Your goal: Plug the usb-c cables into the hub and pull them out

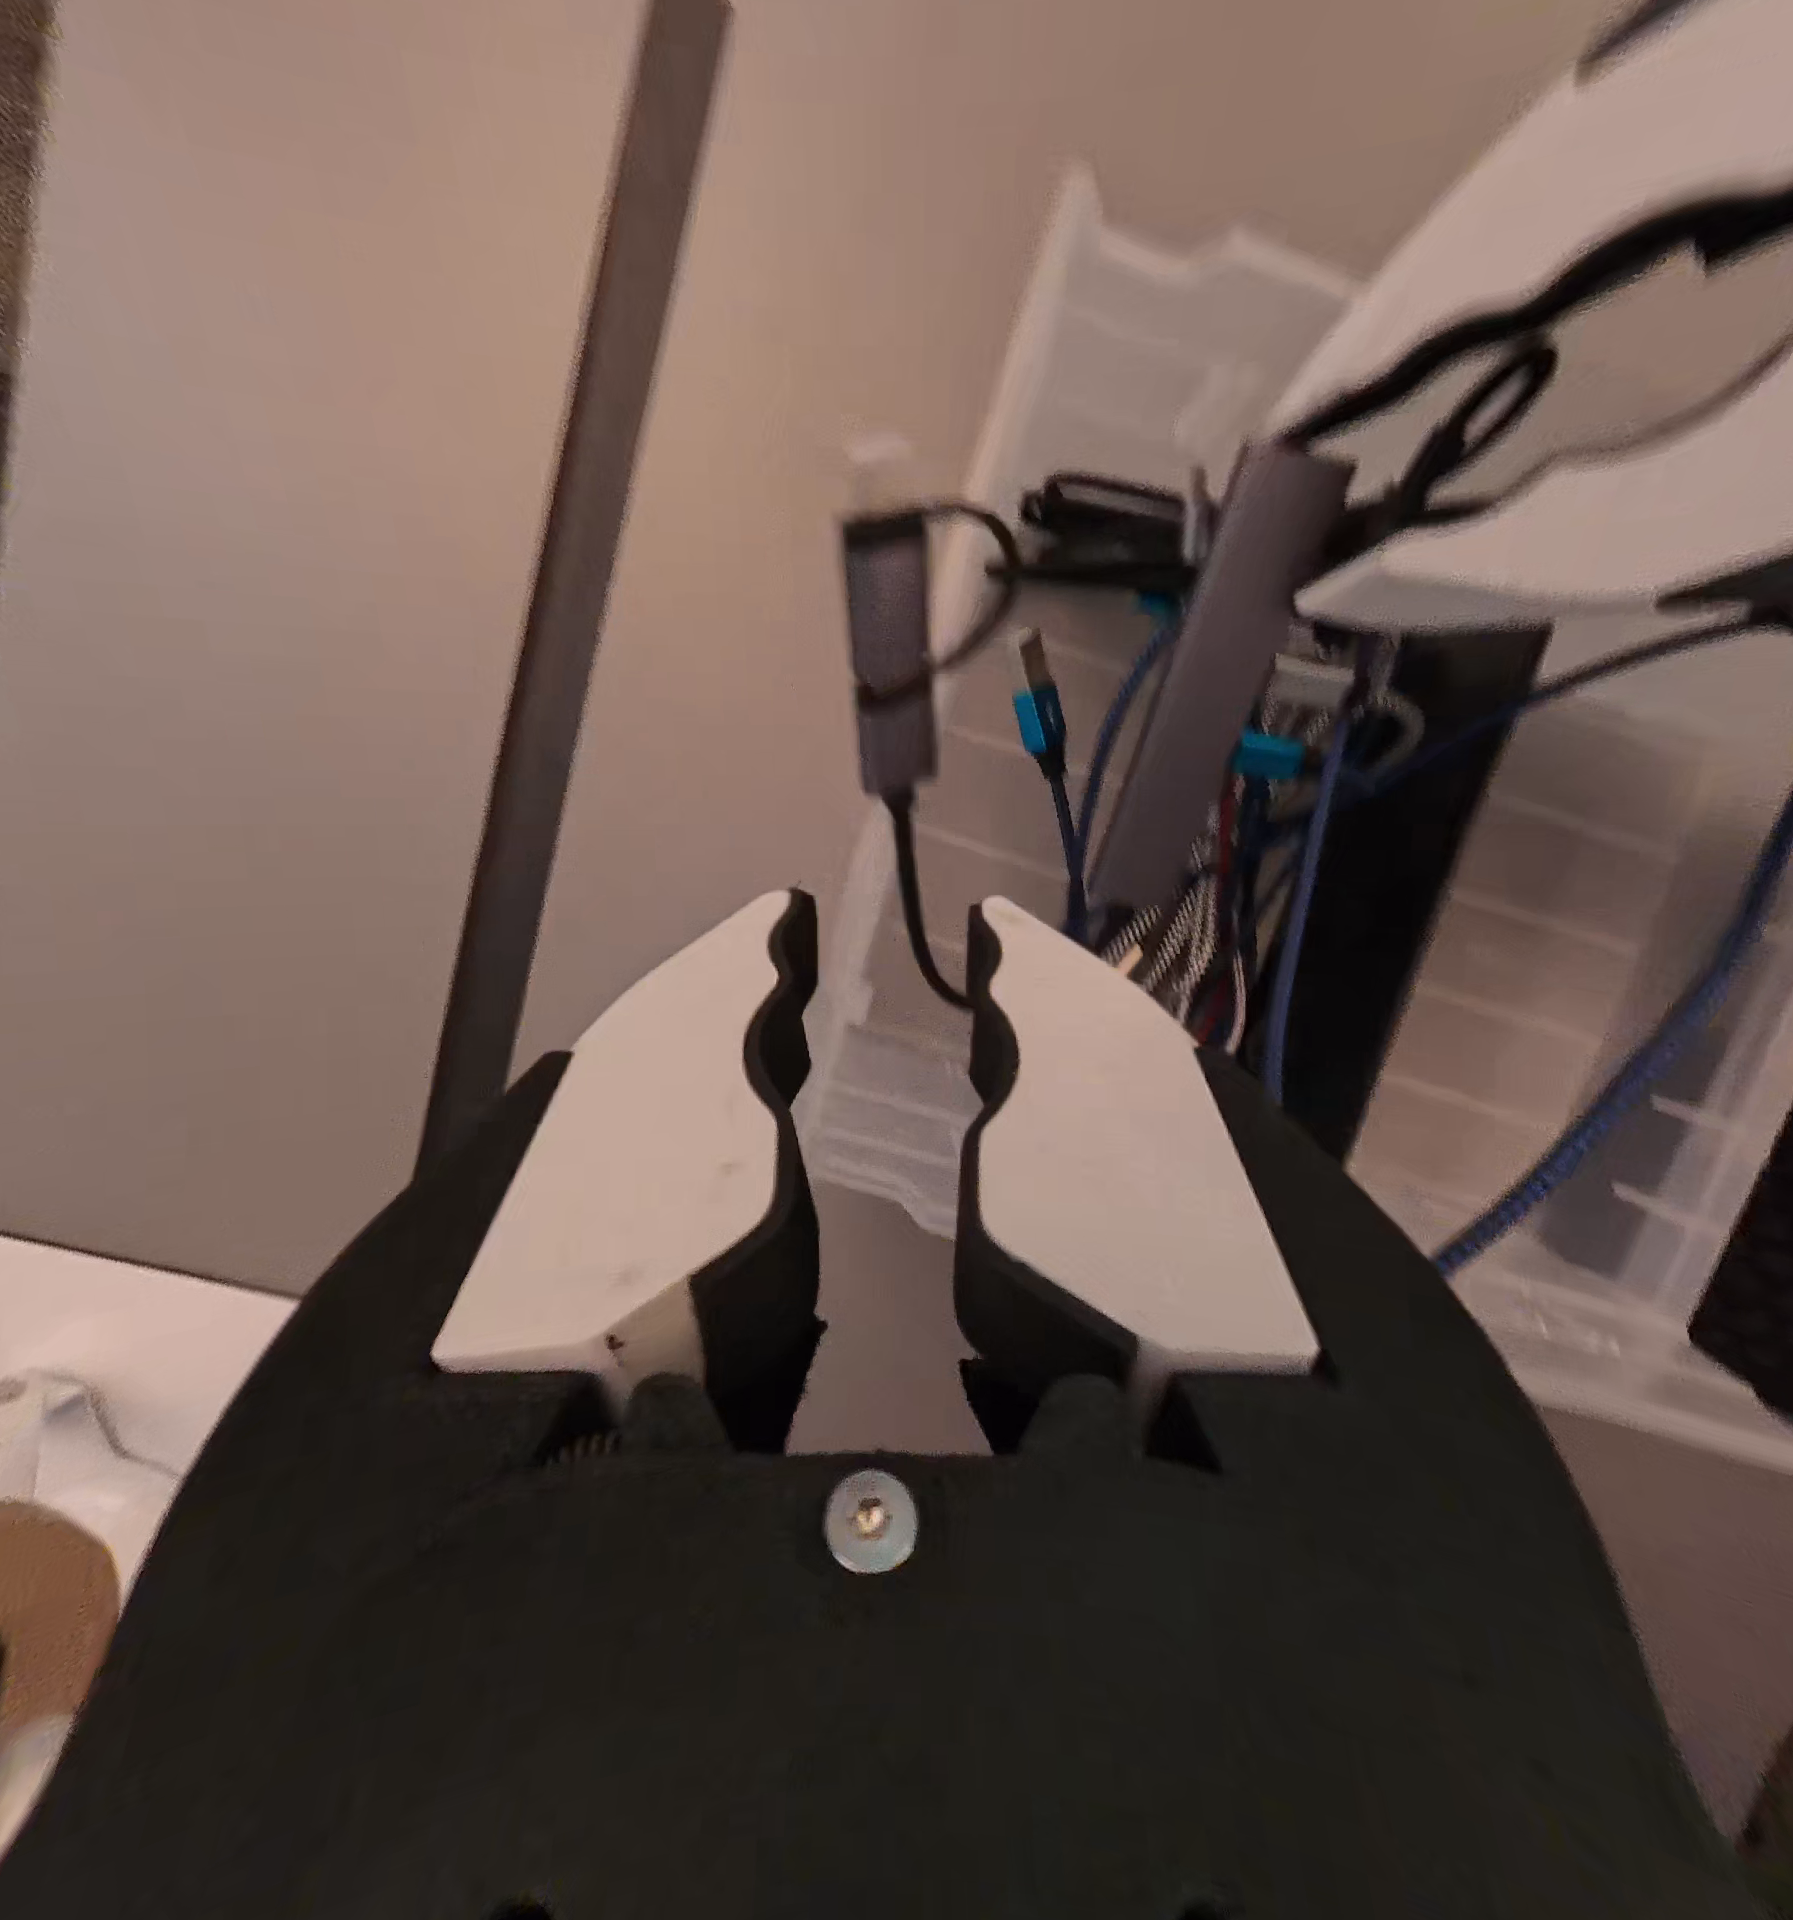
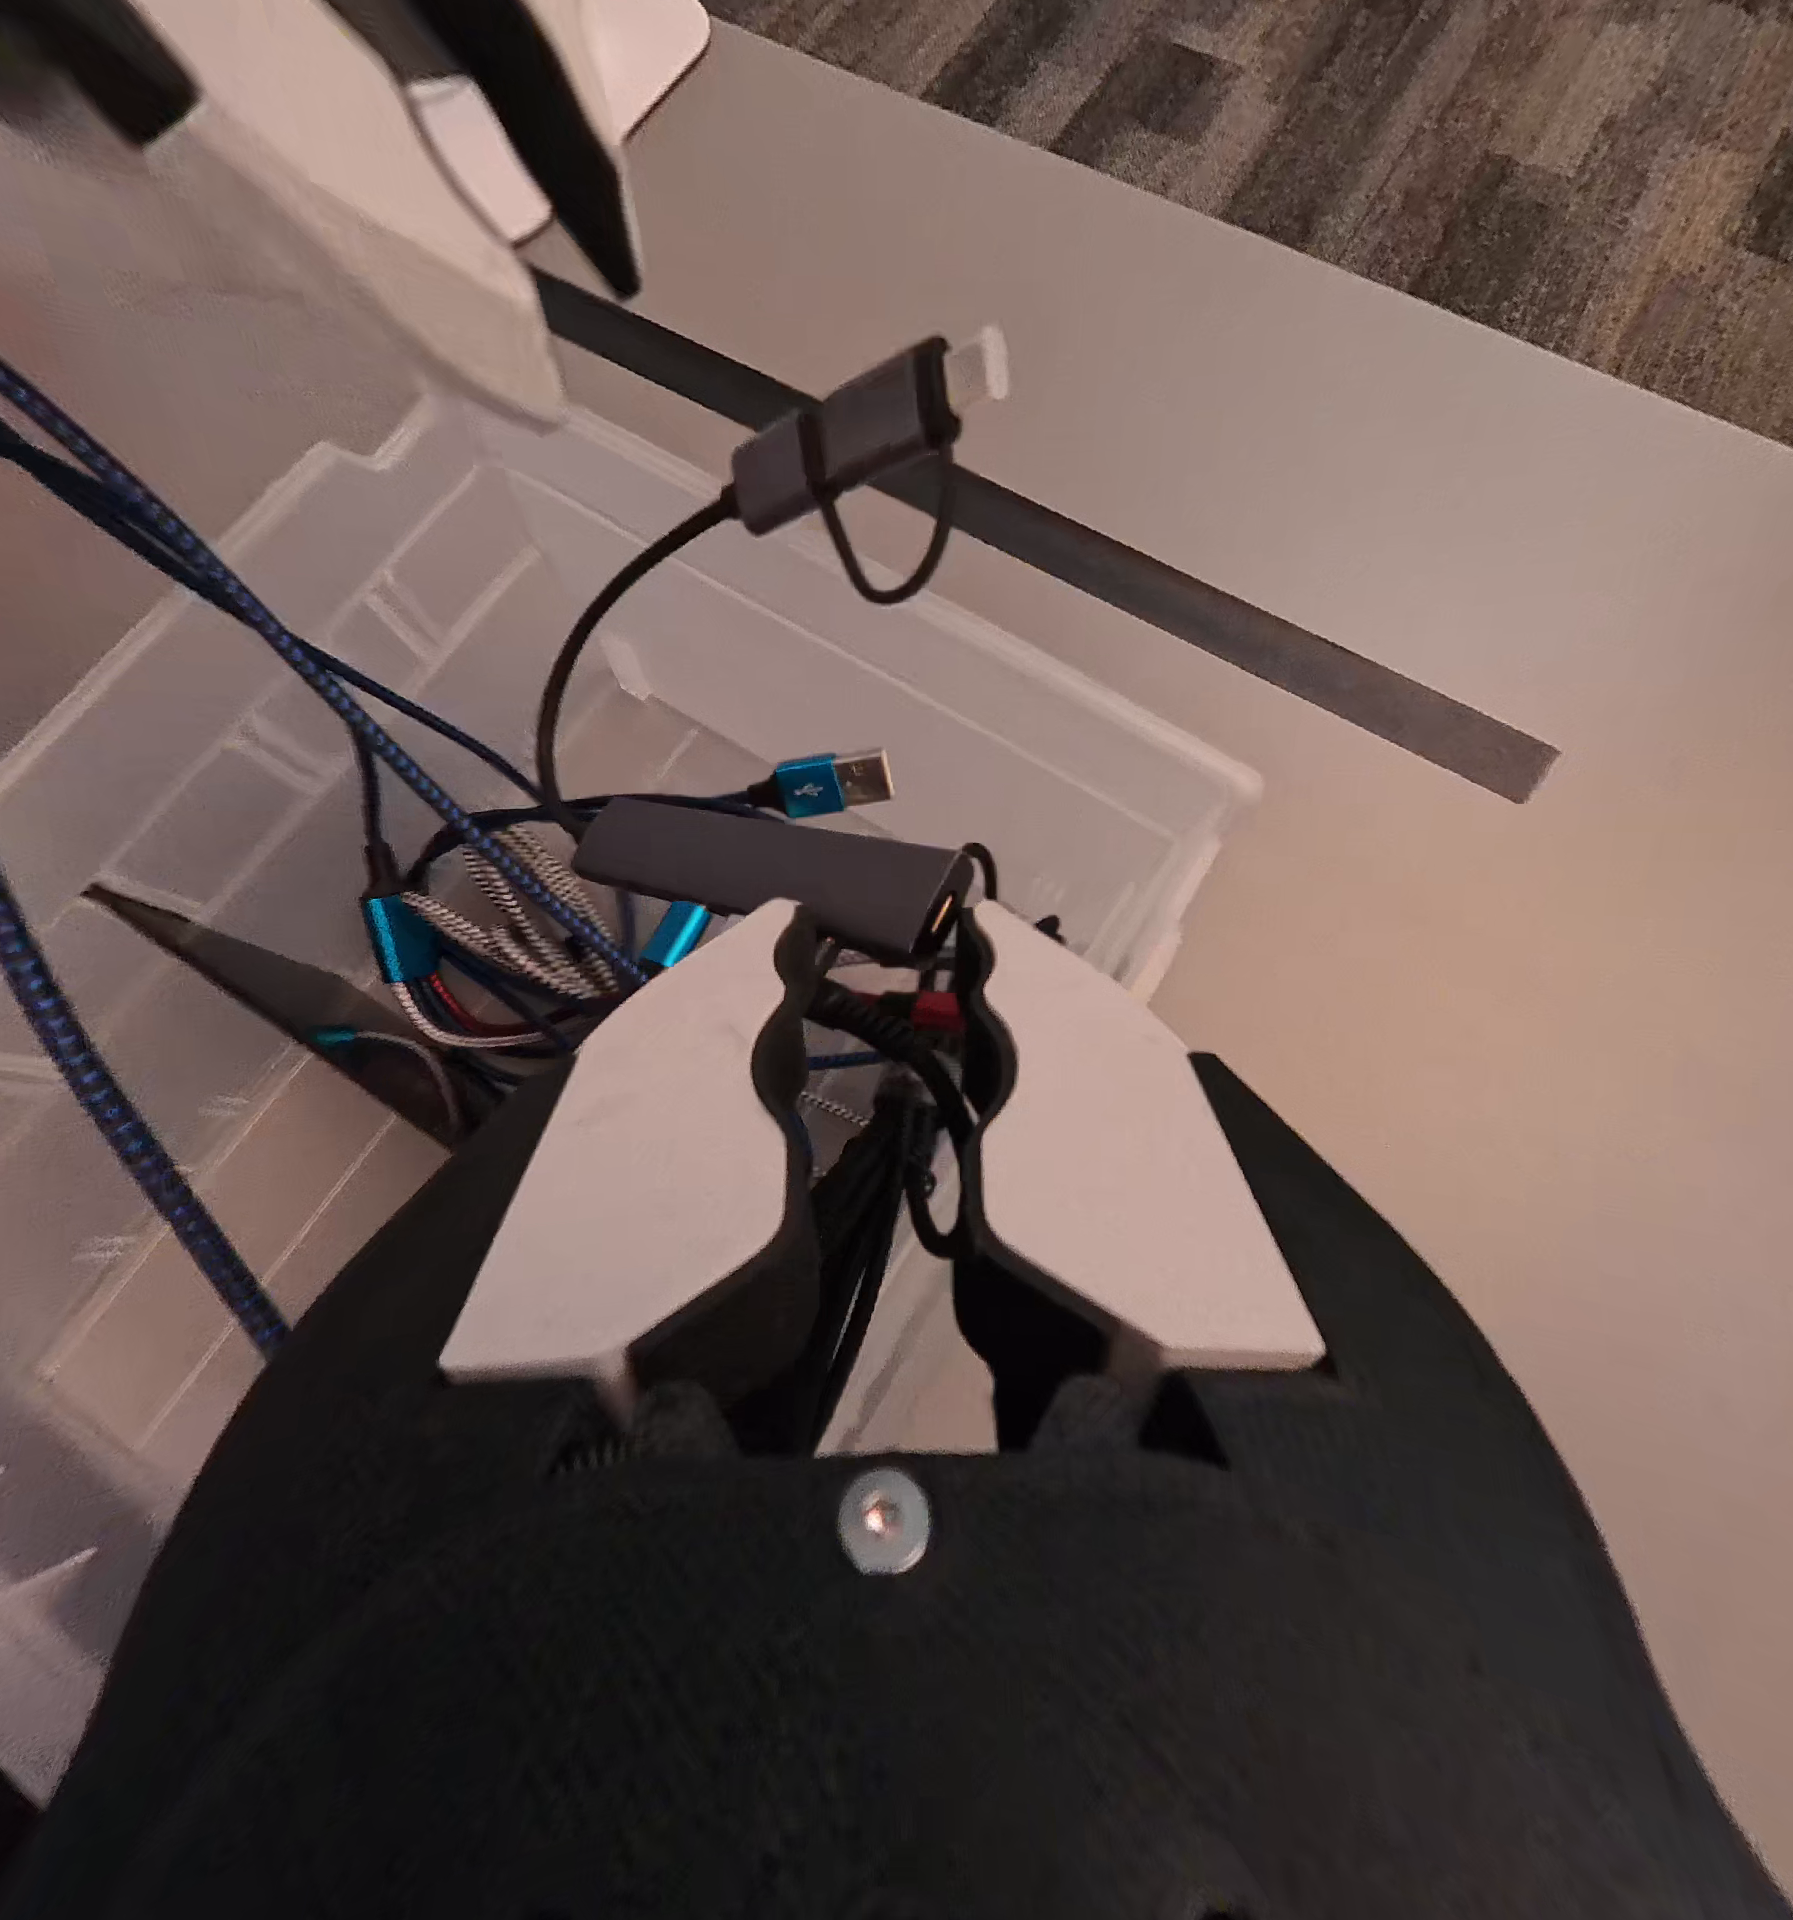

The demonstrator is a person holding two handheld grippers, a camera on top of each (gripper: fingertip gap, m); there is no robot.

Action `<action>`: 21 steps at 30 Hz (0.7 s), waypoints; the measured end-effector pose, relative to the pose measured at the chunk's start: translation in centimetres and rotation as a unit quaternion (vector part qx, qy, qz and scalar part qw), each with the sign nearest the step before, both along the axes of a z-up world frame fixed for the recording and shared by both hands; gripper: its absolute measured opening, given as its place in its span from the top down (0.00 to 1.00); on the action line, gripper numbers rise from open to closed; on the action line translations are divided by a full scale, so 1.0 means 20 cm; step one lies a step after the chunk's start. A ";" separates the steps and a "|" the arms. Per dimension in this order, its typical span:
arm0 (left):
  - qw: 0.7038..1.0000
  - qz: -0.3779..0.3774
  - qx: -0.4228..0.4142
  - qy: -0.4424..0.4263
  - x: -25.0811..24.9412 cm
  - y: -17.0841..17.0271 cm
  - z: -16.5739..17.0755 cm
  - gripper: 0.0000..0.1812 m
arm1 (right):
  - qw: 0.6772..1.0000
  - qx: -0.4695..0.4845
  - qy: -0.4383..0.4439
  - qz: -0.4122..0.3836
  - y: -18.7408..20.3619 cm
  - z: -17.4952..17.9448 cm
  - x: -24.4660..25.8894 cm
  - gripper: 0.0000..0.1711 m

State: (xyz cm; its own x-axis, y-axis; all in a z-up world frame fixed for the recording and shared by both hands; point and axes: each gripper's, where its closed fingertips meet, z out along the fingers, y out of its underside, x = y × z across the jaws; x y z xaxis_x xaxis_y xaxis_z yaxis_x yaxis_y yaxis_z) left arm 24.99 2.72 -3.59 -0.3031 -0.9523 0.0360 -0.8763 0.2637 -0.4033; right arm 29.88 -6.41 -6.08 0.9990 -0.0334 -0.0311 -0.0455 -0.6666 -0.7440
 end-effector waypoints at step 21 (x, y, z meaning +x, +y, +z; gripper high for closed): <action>0.990 -0.083 -0.110 -0.008 0.20 -0.39 -0.16 0.87 | 0.999 0.008 -0.010 -0.040 -0.10 0.05 0.08 0.70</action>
State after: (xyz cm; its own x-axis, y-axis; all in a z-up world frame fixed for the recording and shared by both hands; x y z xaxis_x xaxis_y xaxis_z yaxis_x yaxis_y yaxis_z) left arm 28.90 -5.12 -6.82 -0.4569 -0.8591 0.2309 -0.8216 0.3080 -0.4798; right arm 31.45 -8.33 -5.13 0.9935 -0.1135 -0.0121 -0.0834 -0.6489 -0.7563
